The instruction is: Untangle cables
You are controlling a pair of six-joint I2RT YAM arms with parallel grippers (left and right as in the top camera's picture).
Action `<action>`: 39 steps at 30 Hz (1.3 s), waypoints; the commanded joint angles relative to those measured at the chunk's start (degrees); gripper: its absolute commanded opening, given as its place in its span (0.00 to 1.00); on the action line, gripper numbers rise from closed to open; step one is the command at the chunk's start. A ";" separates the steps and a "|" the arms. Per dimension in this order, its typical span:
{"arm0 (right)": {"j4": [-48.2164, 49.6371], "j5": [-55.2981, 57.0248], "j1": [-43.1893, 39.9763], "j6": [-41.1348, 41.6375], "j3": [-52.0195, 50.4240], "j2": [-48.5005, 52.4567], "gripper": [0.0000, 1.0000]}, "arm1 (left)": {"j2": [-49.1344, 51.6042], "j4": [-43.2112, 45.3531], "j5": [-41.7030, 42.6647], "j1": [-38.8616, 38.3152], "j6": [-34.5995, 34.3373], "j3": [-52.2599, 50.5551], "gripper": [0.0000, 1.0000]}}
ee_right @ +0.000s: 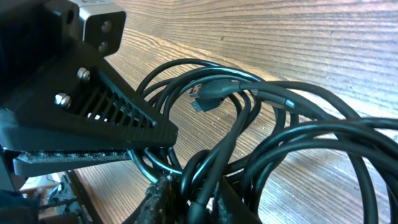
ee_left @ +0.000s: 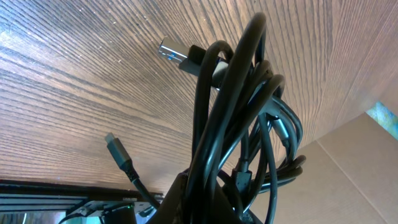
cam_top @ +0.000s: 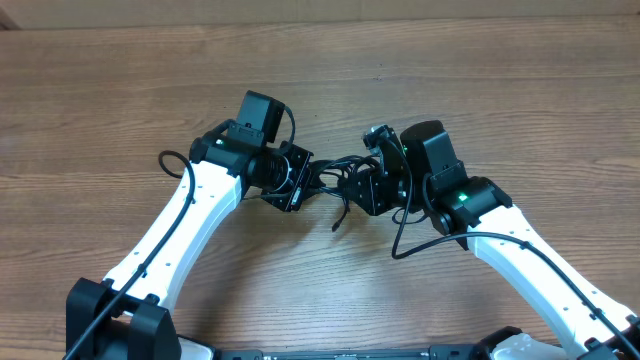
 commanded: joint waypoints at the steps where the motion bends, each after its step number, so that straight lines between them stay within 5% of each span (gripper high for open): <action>1: 0.15 -0.42 0.28 -0.13 1.33 0.17 0.10 | -1.38 0.46 2.71 -0.02 -0.83 1.38 0.04; 2: 0.15 -0.42 0.28 -0.11 1.33 0.17 0.04 | -1.38 0.44 2.60 0.00 -0.81 1.38 0.04; 39: 2.58 -4.35 0.17 0.09 1.36 0.17 0.04 | -1.38 -1.95 -19.98 -0.02 6.32 1.38 0.04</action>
